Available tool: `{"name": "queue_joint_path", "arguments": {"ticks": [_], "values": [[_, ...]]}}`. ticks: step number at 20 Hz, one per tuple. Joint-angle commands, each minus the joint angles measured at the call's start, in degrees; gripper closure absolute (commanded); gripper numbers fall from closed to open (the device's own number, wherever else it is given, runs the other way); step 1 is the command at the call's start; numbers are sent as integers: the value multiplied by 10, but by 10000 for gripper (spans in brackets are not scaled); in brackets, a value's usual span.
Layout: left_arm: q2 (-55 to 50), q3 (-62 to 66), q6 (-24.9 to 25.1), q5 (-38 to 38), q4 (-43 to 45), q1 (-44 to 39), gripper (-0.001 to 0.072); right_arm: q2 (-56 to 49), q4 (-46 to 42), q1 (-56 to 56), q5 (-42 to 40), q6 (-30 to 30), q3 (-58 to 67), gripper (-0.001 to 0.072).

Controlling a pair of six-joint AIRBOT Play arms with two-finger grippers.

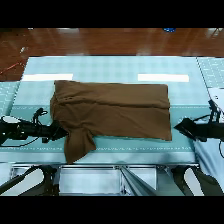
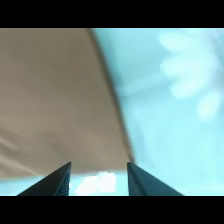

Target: Fold the shirts.

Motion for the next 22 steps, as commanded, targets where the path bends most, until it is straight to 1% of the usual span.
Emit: {"name": "queue_joint_path", "arguments": {"ticks": [1,5,8,11,13,15,16,17,18,20,22], "values": [[-1,0,2,12,6,-3,689,0,-40,0,41,39,-35,303],[-1,1,16,14,7,-3,689,-29,-13,0,19,31,-63,303],[-1,0,17,14,6,-3,689,-61,38,0,-19,19,-63,303],[-1,1,17,14,6,-3,689,-118,64,0,-47,3,-63,303],[-1,1,17,17,6,-3,689,-151,110,1,-78,-19,-63,304],[-1,1,17,21,4,-3,689,-170,178,1,-109,-52,-63,317],[-1,1,17,24,2,-3,689,-178,206,1,-116,-73,-63,405],[-1,3,17,24,2,-3,689,-184,236,1,-114,-112,-63,613],[1,7,17,23,2,-3,689,-184,265,0,-97,-160,-61,690],[5,23,21,10,2,-2,689,-182,242,0,-59,-167,-37,690],[13,62,21,-13,2,-2,689,-171,202,0,-40,-155,0,690]]}}
